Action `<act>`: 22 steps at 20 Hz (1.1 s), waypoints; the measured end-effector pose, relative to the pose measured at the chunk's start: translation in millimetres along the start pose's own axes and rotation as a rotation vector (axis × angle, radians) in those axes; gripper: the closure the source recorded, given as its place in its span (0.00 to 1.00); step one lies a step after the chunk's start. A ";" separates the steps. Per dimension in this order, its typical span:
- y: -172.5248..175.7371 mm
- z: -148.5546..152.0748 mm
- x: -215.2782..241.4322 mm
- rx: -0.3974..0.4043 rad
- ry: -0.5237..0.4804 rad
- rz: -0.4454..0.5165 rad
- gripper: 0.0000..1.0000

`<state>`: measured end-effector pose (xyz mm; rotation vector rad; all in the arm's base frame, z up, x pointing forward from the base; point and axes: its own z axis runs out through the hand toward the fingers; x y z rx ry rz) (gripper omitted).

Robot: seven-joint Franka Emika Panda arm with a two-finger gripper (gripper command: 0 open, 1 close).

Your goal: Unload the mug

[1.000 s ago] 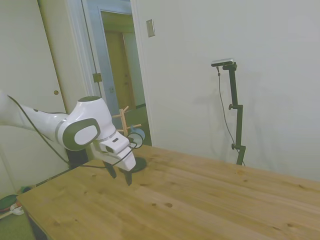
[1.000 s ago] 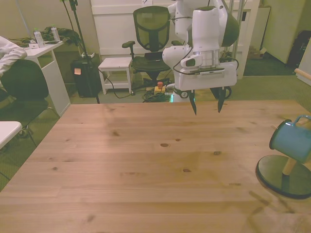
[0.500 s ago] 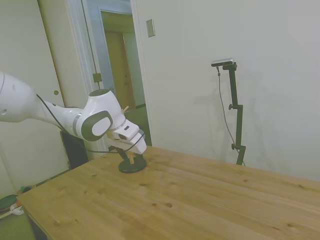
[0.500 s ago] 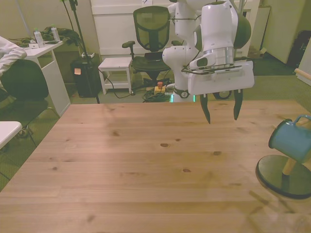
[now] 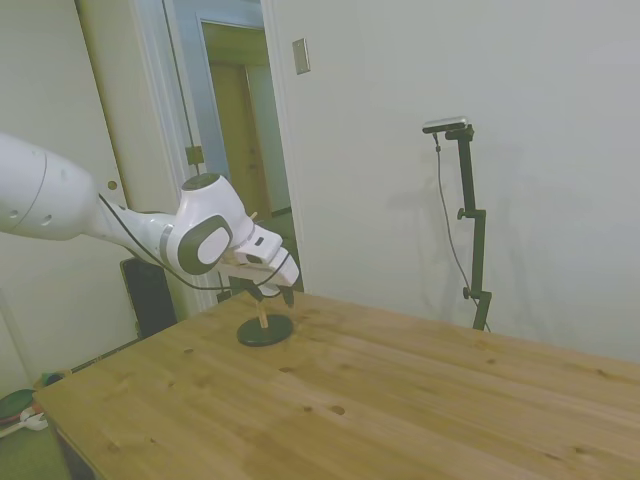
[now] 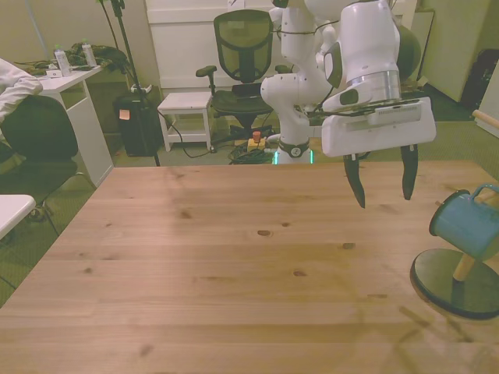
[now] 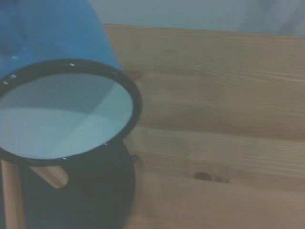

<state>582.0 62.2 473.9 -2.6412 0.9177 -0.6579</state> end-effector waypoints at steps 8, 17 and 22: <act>-20.1 -3.9 5.1 0.029 0.017 -0.021 0.00; -19.7 1.9 5.6 0.020 0.012 -0.029 0.00; -28.1 7.7 19.6 0.080 0.000 -0.074 0.00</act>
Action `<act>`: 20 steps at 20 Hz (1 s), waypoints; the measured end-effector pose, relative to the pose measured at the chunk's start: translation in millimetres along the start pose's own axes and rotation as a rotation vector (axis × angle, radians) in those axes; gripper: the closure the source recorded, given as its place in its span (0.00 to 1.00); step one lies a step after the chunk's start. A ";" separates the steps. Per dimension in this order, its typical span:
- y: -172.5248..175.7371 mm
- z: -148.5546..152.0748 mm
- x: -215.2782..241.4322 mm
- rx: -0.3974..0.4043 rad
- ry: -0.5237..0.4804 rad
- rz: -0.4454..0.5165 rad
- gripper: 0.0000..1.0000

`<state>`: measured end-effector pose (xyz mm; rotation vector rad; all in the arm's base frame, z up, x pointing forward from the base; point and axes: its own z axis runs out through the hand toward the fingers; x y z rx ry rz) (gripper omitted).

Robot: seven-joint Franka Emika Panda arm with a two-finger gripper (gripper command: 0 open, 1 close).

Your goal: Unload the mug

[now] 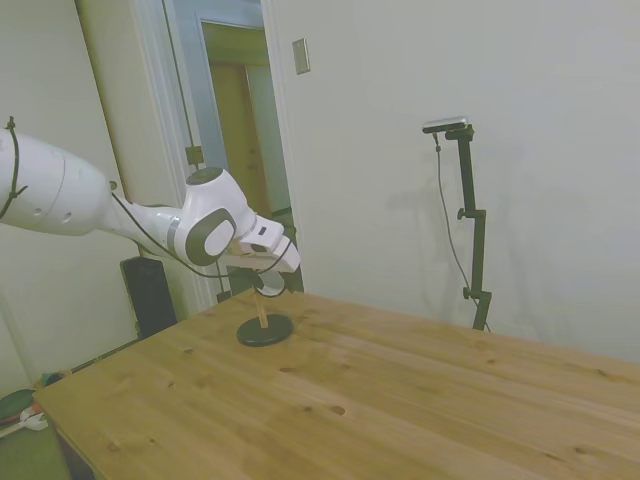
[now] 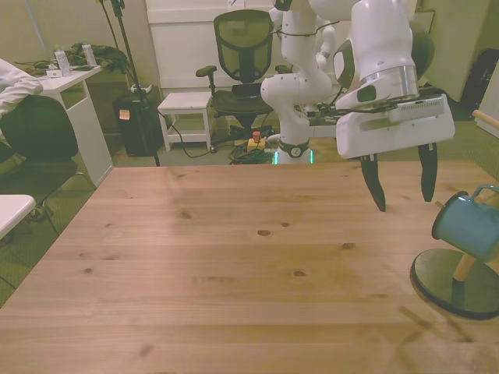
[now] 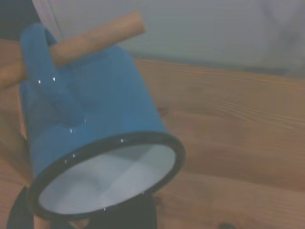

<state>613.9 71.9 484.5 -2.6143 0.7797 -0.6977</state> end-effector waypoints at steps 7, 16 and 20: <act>-6.5 14.7 12.7 0.118 -0.018 -0.122 0.00; -6.1 38.0 20.5 0.221 0.042 -0.316 0.00; -11.0 40.5 24.2 0.259 0.056 -0.372 0.00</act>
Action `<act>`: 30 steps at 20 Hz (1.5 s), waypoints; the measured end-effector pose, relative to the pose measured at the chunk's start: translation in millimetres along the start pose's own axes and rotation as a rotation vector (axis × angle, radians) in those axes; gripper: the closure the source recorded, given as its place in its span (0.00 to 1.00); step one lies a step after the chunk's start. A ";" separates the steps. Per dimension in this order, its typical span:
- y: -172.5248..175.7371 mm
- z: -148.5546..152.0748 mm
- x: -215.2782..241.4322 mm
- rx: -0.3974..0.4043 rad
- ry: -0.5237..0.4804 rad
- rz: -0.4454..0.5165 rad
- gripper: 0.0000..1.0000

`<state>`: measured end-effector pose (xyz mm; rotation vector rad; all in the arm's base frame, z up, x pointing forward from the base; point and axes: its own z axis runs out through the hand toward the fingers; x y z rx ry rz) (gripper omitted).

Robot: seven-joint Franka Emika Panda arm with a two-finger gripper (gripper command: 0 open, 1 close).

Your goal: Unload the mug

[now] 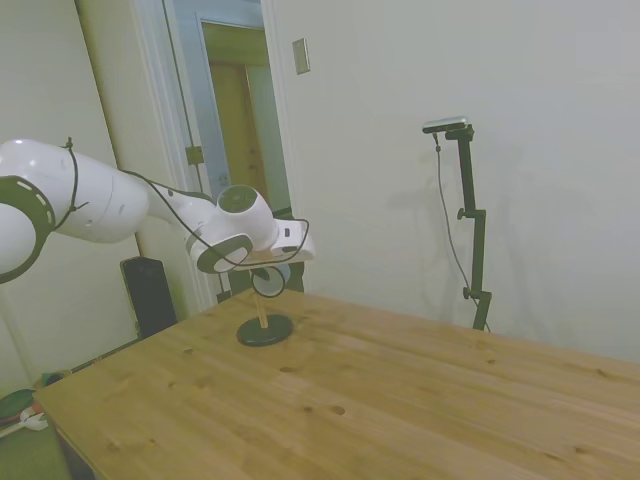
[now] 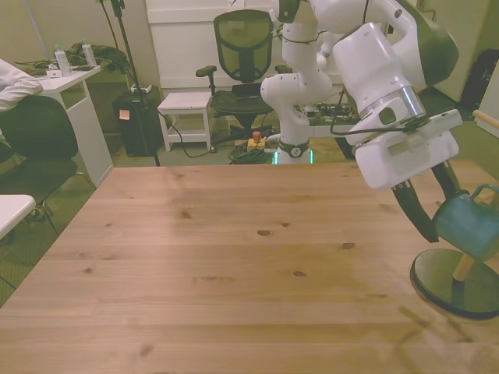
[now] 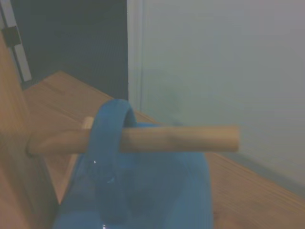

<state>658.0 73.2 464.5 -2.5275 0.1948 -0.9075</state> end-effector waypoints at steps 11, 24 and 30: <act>1.6 14.1 11.7 0.012 0.005 -0.001 1.00; -1.3 8.5 15.2 0.026 -0.016 -0.010 1.00; -1.2 0.9 18.0 0.040 -0.027 -0.017 1.00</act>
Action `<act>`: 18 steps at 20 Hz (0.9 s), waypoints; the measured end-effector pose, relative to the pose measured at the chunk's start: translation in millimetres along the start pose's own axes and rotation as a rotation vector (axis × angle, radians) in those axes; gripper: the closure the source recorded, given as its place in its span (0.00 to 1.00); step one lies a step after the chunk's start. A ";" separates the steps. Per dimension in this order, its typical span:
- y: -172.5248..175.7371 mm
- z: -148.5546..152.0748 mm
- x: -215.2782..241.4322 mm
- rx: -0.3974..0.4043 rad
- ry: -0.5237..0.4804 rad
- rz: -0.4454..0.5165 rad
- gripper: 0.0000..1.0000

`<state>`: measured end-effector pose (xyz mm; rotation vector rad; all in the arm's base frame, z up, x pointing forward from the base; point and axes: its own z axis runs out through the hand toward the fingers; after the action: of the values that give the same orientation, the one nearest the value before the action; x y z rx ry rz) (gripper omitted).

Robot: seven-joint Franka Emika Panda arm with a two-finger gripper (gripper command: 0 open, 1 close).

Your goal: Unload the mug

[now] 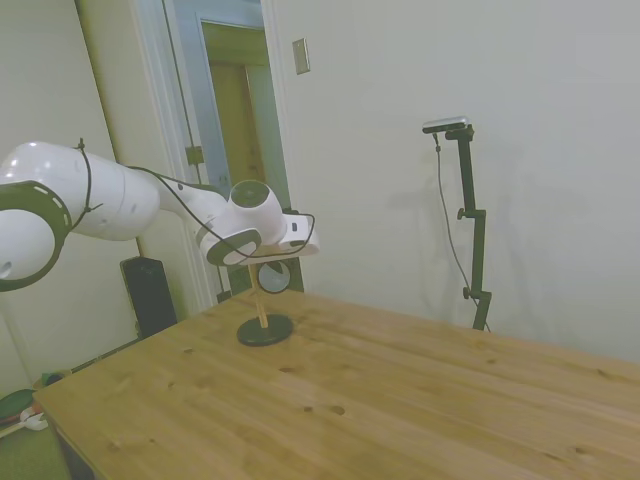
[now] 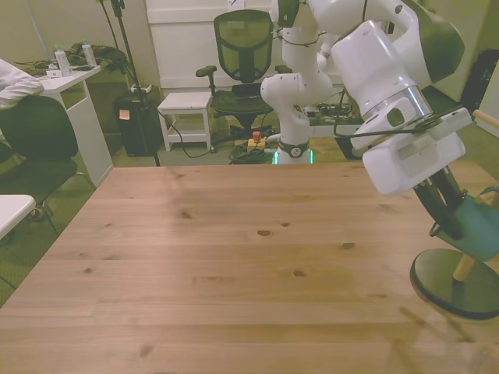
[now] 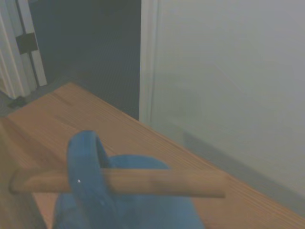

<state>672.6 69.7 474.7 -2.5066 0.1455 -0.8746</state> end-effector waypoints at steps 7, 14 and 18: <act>-3.4 -18.7 0.5 0.022 -0.009 -0.008 1.00; 0.7 -21.1 2.2 0.025 -0.007 0.003 1.00; 8.4 -28.7 11.0 0.022 0.014 0.045 1.00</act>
<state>664.2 48.0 496.4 -2.4677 0.1953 -0.8713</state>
